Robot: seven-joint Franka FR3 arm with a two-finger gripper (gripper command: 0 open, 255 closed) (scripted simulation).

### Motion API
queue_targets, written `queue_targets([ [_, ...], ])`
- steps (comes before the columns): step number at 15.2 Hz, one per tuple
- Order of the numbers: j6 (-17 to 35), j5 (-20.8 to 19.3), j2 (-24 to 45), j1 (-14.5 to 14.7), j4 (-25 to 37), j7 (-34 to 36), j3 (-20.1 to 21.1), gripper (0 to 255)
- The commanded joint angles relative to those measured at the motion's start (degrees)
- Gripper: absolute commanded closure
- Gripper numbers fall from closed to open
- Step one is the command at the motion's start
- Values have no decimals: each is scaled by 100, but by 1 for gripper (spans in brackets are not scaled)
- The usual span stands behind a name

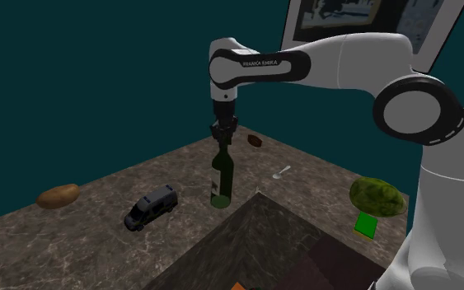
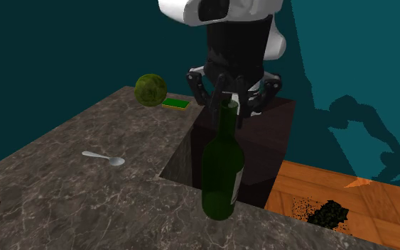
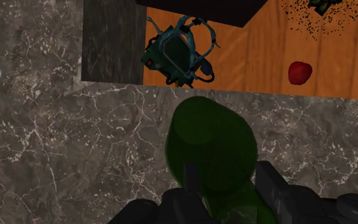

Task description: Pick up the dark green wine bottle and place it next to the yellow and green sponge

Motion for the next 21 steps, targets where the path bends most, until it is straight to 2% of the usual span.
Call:
queue_targets([
  [1,-178,0,0,2,179,-6,0,255],
  [9,-827,-8,96,22,924,-15,4,255],
  [15,-1060,55,-871,-293,206,-468,-145,255],
  [21,-1461,56,-1638,-574,-143,-979,-361,255],
])
